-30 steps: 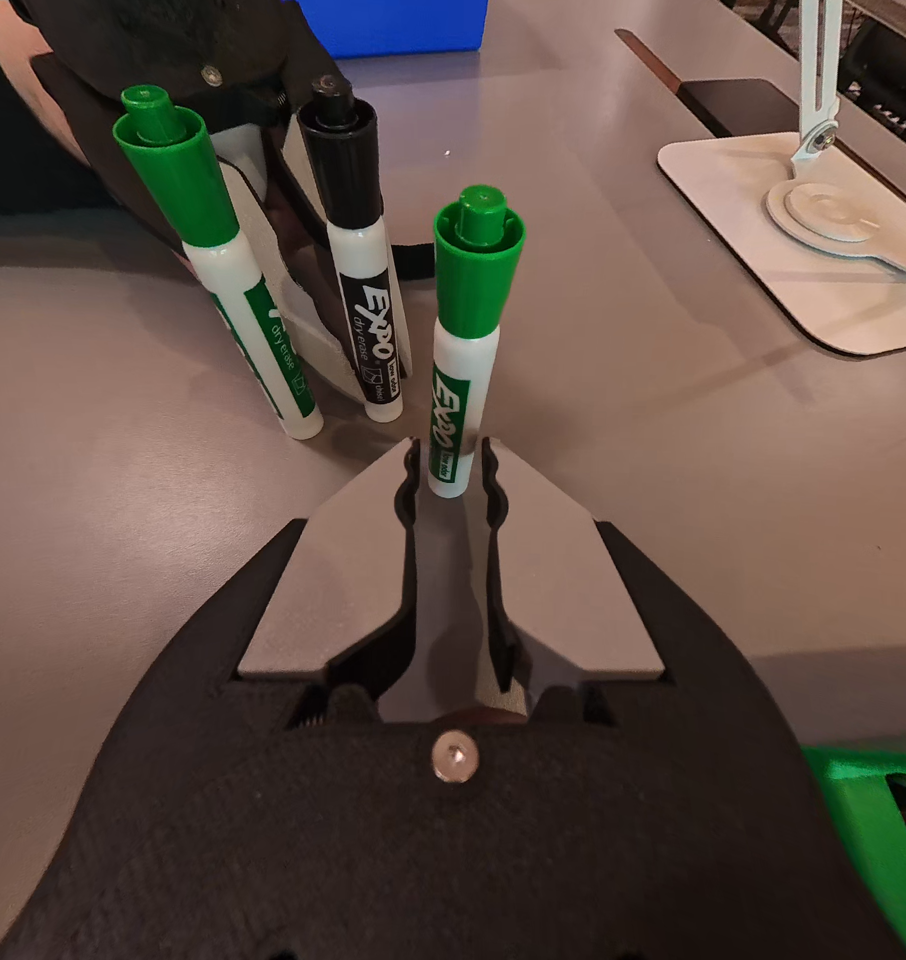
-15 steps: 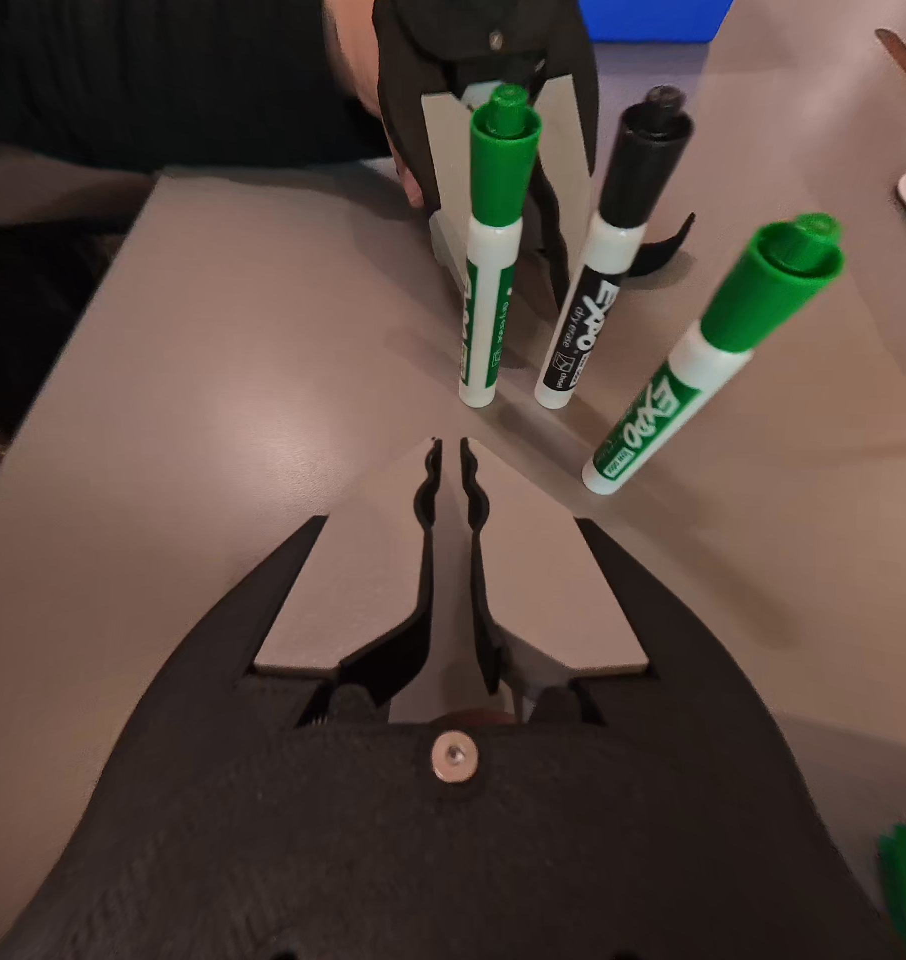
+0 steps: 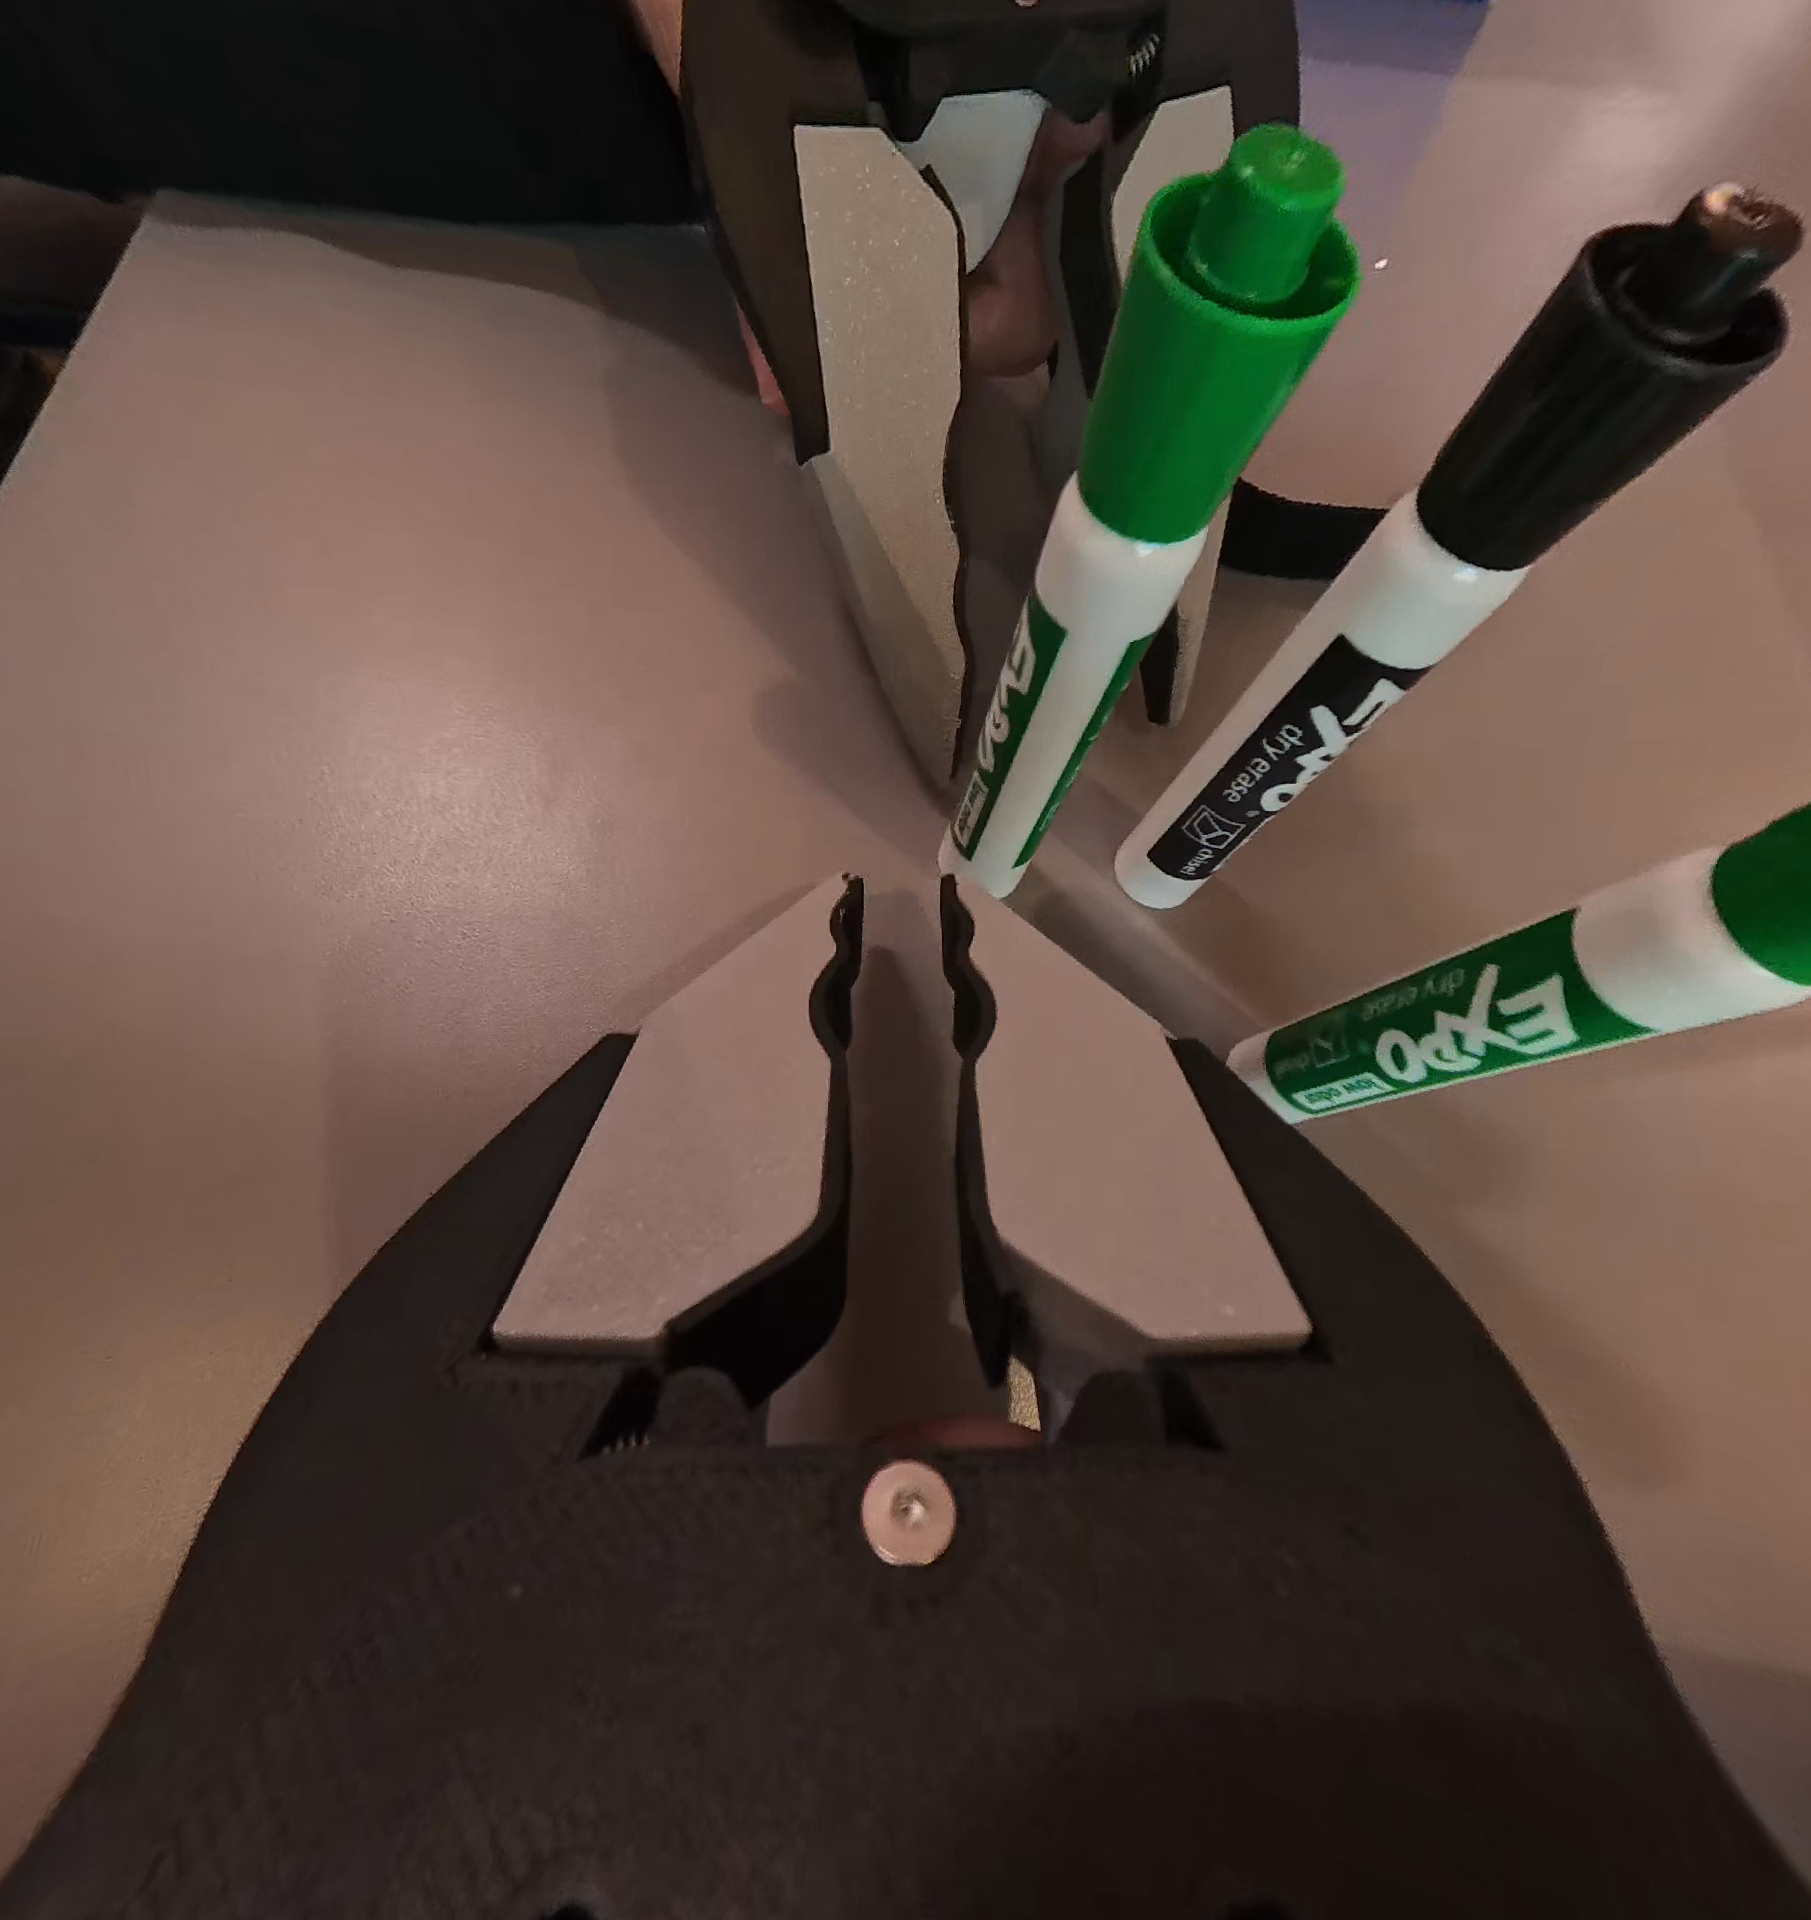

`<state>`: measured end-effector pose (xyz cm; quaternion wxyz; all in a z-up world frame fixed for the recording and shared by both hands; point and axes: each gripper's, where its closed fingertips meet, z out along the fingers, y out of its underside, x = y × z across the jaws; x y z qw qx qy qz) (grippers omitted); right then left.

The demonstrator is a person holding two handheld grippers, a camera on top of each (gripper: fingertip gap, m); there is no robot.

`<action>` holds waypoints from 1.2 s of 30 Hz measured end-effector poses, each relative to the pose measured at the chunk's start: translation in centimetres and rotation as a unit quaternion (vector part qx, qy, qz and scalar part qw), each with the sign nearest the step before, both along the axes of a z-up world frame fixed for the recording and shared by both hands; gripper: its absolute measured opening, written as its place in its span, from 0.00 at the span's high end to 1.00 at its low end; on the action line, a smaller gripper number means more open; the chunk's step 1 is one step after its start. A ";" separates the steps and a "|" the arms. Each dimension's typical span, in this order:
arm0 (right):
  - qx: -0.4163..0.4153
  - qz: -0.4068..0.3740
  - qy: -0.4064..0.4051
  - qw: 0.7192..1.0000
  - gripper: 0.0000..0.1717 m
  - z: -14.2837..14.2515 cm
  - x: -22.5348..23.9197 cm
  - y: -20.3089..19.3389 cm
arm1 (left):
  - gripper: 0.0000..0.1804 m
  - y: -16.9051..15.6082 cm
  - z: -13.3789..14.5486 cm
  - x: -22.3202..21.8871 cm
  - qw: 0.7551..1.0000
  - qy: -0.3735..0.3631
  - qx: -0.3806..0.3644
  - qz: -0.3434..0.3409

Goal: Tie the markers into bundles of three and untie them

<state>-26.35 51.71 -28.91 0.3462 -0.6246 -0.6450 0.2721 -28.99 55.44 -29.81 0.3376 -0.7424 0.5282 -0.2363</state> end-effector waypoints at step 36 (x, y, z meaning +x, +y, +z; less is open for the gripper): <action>0.023 -0.012 0.035 0.999 0.94 1.0 -1.0 0.7 | 0.91 -1.9 2.8 2.9 0.994 -0.074 0.062 -0.045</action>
